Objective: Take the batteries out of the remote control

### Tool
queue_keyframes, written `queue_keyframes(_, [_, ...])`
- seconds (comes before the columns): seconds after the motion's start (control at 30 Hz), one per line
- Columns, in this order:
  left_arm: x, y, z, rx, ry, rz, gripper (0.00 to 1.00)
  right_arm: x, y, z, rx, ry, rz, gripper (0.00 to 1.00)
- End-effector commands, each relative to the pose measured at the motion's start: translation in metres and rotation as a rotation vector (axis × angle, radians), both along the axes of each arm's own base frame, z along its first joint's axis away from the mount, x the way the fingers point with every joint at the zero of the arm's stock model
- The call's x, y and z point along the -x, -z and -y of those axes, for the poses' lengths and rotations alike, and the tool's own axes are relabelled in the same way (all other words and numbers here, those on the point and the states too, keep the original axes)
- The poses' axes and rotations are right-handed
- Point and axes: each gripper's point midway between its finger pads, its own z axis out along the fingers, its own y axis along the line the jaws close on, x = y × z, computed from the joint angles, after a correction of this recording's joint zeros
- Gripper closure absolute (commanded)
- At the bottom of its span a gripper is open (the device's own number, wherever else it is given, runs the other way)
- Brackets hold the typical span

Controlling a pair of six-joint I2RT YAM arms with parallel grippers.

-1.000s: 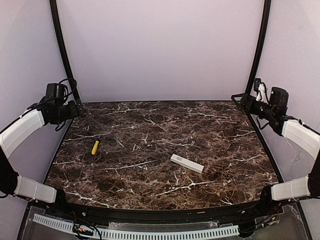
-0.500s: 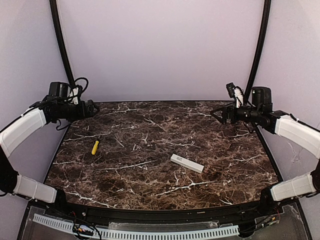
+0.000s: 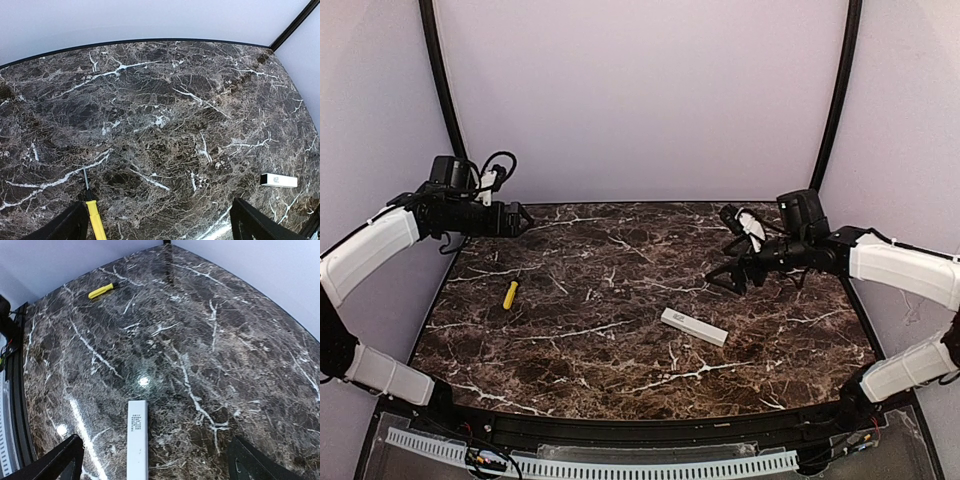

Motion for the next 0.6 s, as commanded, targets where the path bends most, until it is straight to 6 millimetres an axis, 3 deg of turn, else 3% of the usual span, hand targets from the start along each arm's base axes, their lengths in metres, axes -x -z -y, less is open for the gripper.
queue_keyframes(0.0, [0.002,0.014,0.001,-0.038,0.029,-0.046,0.00,0.030,0.037,-0.014,0.110,-0.115,-0.050,0.01])
queue_keyframes(0.2, [0.006,0.019,-0.003,-0.059,0.021,-0.046,0.00,0.054,0.069,-0.030,0.198,-0.220,-0.066,0.01])
queue_keyframes(0.57, [0.010,0.026,-0.005,-0.080,0.020,-0.054,0.07,0.054,0.123,-0.031,0.413,-0.262,-0.085,0.02])
